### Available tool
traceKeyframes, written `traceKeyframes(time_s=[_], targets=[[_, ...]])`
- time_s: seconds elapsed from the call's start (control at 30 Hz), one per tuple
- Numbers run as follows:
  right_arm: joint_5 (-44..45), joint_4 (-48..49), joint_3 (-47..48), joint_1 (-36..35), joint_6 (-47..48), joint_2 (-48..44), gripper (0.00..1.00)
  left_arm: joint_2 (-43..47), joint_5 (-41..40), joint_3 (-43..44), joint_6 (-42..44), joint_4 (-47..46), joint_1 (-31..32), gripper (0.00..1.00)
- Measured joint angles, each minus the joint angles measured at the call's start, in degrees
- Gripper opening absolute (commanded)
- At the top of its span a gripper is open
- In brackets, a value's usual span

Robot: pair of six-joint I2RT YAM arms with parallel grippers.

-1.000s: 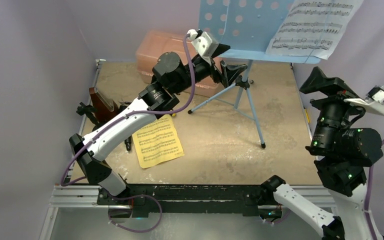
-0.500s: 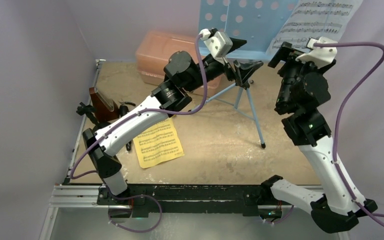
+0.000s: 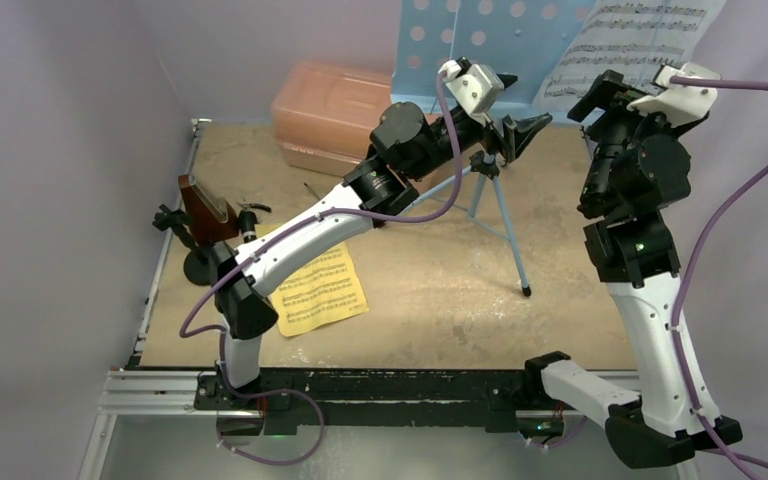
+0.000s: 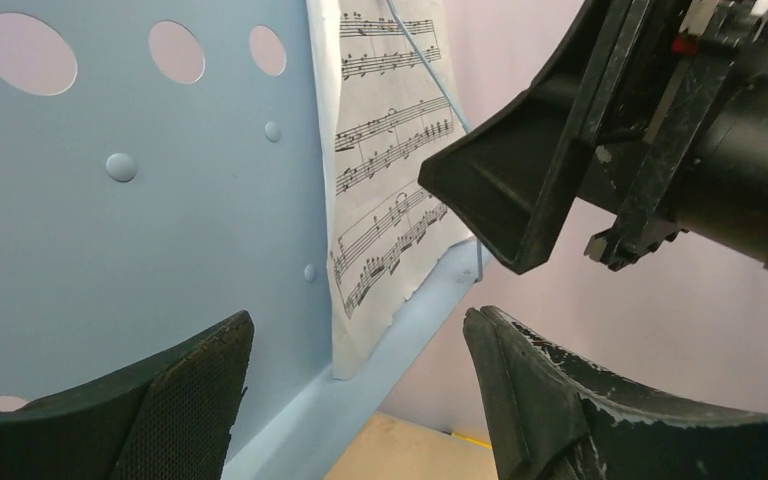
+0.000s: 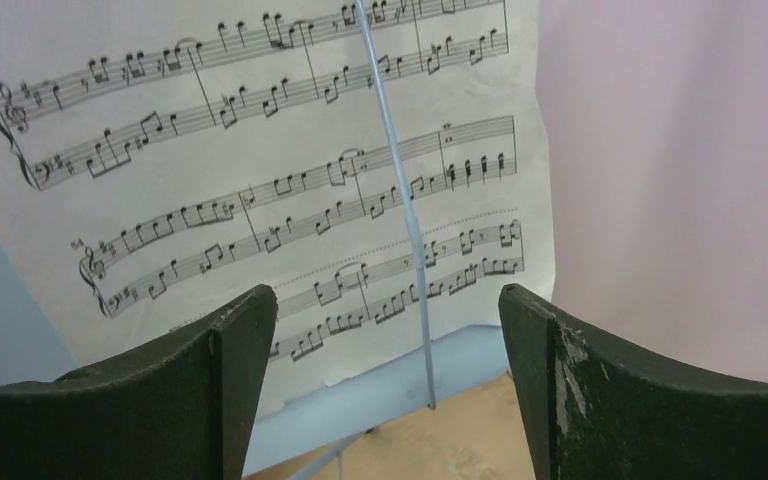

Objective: Pack up the instrument practice props
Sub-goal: Pick up the sheet music from the music stand.

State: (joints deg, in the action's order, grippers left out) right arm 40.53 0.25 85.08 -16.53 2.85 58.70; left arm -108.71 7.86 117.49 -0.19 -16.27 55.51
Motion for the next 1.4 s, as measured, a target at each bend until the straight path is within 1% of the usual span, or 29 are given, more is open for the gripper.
traceKeyframes(time_s=[0.13,0.4,0.63,0.77,0.8,0.83,0.87,0.97,1.4], targets=[[-2.75,0.02,1.90,2.58,-1.38,1.53,0.76,-2.19,-1.05,1.62,0.04,-1.25,0.00,0.75],[-9.88,-0.09,2.08,8.28,-5.70,4.70,0.64,-6.34,-2.16,4.55,0.07,-4.92,0.00,0.71],[-15.28,0.94,-0.17,13.33,-7.87,4.96,0.51,-8.70,-2.32,5.20,0.50,-8.09,0.20,0.69],[-18.40,2.78,-2.84,15.32,-8.83,4.26,0.30,-9.27,-2.36,5.20,0.87,-9.05,0.31,0.65],[-19.39,3.39,-3.52,15.61,-9.09,4.09,0.22,-9.40,-2.36,5.22,0.90,-9.40,0.28,0.65],[-20.26,3.89,-4.24,15.80,-9.38,3.85,0.10,-9.53,-2.38,5.22,0.90,-9.68,0.28,0.64],[-20.81,4.22,-4.79,15.87,-9.29,3.63,0.01,-9.70,-2.38,5.27,0.92,-9.90,0.28,0.63],[-21.46,5.51,-6.73,16.50,-9.16,2.51,0.00,-10.12,-2.75,5.60,1.18,-10.23,0.26,0.61],[-24.22,7.04,-8.63,16.61,-8.24,0.85,0.00,-12.22,-2.95,7.19,2.03,-13.03,0.31,0.60]])
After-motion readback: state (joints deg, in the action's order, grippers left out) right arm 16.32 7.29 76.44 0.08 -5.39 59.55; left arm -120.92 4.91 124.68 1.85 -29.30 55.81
